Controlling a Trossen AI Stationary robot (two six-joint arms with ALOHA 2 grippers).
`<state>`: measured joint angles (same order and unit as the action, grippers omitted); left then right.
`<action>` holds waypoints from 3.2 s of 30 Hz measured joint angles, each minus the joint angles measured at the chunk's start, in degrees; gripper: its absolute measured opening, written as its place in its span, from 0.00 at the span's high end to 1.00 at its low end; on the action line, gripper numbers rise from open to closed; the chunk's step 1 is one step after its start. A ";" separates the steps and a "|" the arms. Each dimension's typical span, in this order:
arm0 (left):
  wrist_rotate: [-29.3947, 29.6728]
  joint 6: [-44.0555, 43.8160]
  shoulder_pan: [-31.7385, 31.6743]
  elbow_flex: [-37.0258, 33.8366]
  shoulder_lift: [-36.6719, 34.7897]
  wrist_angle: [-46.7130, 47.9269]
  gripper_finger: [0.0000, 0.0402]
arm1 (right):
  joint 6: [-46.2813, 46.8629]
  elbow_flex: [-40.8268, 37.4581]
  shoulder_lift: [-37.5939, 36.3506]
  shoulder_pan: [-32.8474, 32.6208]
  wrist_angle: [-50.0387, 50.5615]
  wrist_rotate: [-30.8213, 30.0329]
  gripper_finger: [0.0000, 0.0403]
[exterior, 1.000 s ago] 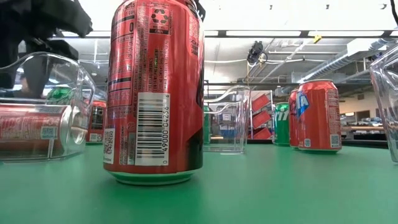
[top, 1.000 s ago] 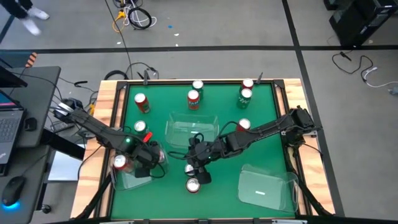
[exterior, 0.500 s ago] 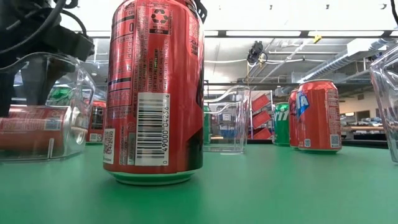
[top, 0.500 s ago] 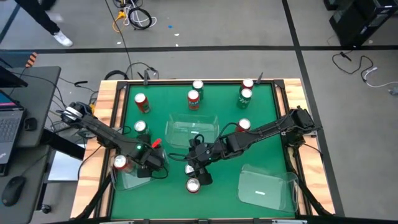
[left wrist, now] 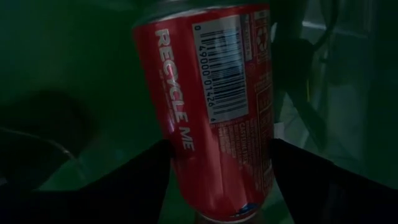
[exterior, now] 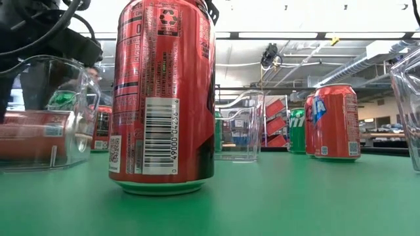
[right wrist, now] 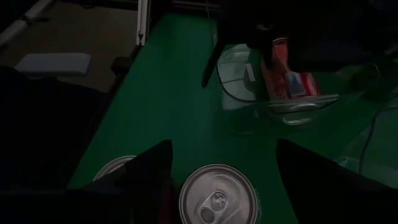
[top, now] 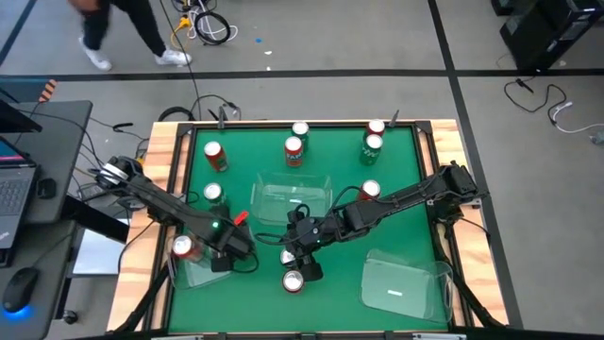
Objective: Sort soda cans
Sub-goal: Put the bottom left red soda can into the bottom left transparent bin
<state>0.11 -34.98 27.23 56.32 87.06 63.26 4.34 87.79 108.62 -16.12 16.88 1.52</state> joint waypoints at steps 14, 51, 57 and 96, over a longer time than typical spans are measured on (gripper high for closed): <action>-4.14 0.96 0.20 5.92 0.10 1.99 0.32 | -0.02 0.00 0.00 -0.04 0.77 0.02 0.28; -9.85 -1.23 0.15 5.87 0.01 0.42 0.39 | -1.53 -0.02 0.00 -0.79 1.27 -0.39 0.27; -4.28 -1.27 0.80 6.03 -0.01 -0.16 0.39 | -1.53 -0.02 0.00 -0.79 1.31 -0.44 0.27; -1.78 -5.27 1.05 0.89 -0.07 -3.25 0.40 | -2.35 -0.02 0.00 -1.25 3.15 -0.54 0.27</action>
<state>-1.67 -40.25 28.27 57.21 86.99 60.01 1.99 87.77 108.62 -17.37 20.03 0.98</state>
